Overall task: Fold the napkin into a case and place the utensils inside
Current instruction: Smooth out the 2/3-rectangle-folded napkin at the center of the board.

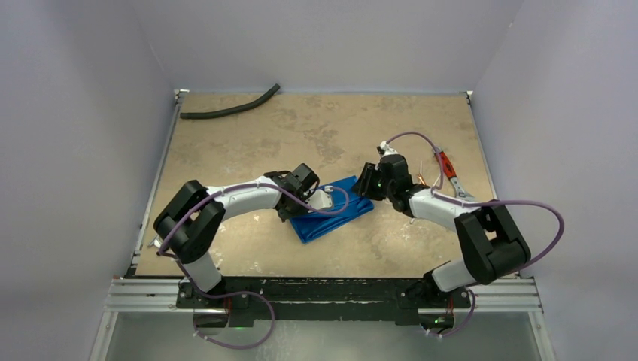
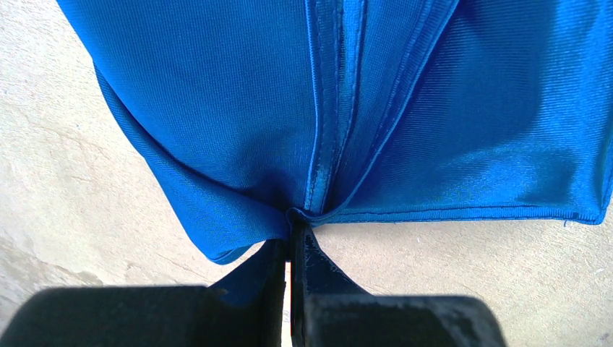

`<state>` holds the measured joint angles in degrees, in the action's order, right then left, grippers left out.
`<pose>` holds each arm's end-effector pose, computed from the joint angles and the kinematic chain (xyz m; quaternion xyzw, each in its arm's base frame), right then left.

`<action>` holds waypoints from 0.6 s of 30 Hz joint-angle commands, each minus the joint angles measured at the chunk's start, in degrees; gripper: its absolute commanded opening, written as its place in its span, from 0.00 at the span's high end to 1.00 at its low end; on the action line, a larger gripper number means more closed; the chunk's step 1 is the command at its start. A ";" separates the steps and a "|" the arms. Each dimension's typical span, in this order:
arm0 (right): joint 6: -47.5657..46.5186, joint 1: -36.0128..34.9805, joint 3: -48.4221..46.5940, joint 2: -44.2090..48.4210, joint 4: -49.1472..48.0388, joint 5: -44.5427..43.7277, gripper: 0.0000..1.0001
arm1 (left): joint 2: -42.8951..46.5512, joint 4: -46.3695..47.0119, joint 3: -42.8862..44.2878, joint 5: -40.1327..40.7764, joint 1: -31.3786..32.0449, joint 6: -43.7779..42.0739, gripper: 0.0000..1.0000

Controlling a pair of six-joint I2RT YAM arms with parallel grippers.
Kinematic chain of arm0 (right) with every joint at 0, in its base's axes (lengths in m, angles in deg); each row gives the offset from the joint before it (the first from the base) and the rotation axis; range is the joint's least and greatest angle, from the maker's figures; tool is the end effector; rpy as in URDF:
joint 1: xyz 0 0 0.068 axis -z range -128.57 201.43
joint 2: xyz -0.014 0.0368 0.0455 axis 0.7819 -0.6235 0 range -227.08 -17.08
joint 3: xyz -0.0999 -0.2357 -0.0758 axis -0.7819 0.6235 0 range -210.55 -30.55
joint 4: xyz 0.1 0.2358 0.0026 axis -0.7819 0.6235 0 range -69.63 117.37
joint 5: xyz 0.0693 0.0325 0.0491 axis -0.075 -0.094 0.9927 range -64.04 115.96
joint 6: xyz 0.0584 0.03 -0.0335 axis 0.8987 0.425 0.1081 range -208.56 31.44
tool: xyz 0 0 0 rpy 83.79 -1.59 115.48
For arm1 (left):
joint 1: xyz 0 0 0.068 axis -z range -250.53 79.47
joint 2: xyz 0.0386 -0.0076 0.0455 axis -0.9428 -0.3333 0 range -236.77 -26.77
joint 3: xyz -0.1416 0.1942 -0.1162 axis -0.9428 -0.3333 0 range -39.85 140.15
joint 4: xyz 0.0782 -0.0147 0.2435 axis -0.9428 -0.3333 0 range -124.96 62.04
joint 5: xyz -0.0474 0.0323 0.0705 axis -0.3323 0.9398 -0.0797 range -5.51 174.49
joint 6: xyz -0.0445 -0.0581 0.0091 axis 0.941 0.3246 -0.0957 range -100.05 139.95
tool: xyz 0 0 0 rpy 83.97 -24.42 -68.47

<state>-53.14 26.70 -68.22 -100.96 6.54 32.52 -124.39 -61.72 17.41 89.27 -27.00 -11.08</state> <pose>0.2838 0.1384 0.1664 0.0540 0.8735 0.2846 0.3912 0.2300 -0.2115 0.1297 0.5948 0.7909 0.0260 0.1416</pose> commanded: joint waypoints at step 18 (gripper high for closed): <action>-2.39 0.99 -0.94 -1.46 0.95 -0.56 0.57 | 2.97 1.22 -0.86 0.68 -0.02 -0.43 1.00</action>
<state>-54.30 26.92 -68.50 -105.00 6.74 32.90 -123.65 -61.46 17.12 89.42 -27.00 -11.12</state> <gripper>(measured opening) 0.424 0.020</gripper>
